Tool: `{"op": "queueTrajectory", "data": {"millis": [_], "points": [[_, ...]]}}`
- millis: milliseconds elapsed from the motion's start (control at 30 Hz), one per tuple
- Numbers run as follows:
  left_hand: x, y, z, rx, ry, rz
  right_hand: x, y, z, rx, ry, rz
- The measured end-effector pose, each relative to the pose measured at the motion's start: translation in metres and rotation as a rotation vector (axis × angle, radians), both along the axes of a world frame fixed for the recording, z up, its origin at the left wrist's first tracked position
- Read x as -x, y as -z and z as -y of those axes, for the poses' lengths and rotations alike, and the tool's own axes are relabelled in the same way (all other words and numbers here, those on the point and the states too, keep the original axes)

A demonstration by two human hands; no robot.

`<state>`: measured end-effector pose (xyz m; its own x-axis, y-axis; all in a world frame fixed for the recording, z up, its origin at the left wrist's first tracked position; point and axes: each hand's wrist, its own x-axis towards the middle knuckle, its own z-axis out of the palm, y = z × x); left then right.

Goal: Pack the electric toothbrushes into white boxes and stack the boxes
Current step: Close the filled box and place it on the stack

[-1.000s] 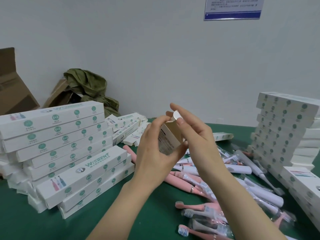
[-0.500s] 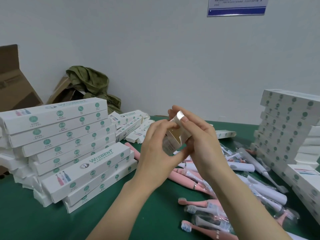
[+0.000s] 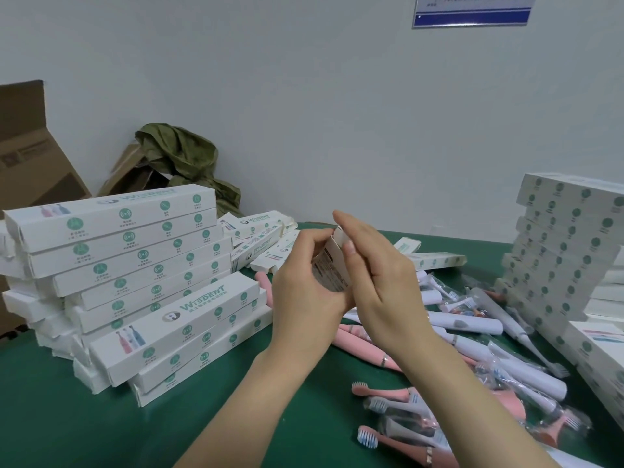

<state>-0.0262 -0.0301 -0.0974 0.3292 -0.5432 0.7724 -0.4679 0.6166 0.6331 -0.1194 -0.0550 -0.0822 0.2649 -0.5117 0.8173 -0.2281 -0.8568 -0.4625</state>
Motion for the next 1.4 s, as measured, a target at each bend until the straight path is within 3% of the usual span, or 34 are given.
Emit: {"op": "queueTrajectory", "data": {"millis": [400,467,500,567,633,667,733,800,867,967,1067,1167,1333,1400], "points": [[-0.007,0.001,-0.003,-0.038,-0.043,-0.057,0.001,-0.005,-0.003,0.200,0.110,-0.382],[-0.006,0.000,-0.005,-0.036,-0.019,-0.072,0.001,-0.003,-0.004,0.154,0.038,-0.380],[-0.006,-0.001,-0.007,-0.022,-0.007,-0.076,0.001,-0.002,-0.005,0.084,-0.036,-0.329],[-0.010,-0.007,-0.014,0.024,0.012,-0.096,0.000,-0.004,-0.007,-0.116,-0.176,-0.048],[-0.021,-0.015,-0.018,0.094,0.079,-0.204,0.004,-0.008,-0.002,-0.326,-0.156,0.282],[-0.027,-0.019,-0.019,0.128,0.130,-0.287,0.009,-0.009,0.005,-0.447,-0.065,0.331],[-0.037,-0.025,-0.018,0.161,0.249,-0.503,0.024,-0.007,0.021,-0.741,0.154,0.137],[-0.042,-0.026,-0.015,0.153,0.377,-0.703,0.035,-0.001,0.031,-1.058,0.145,-0.031],[-0.046,-0.023,-0.010,0.160,0.489,-0.787,0.038,0.004,0.035,-1.333,-0.105,0.029],[-0.052,-0.017,-0.003,0.146,0.562,-0.812,0.036,0.007,0.039,-1.489,-0.376,0.337],[-0.055,-0.005,0.006,-0.043,0.287,-0.747,0.036,0.006,0.046,-1.269,-0.256,0.575],[-0.047,0.007,0.006,-0.168,-0.118,-0.359,0.042,0.002,0.046,-0.940,0.023,0.459],[-0.018,0.007,-0.001,-0.104,-0.066,0.188,0.040,-0.018,0.025,-0.593,0.162,0.114],[-0.008,0.007,-0.001,-0.119,-0.051,0.284,0.037,-0.025,0.015,-0.484,0.234,0.049]]}}
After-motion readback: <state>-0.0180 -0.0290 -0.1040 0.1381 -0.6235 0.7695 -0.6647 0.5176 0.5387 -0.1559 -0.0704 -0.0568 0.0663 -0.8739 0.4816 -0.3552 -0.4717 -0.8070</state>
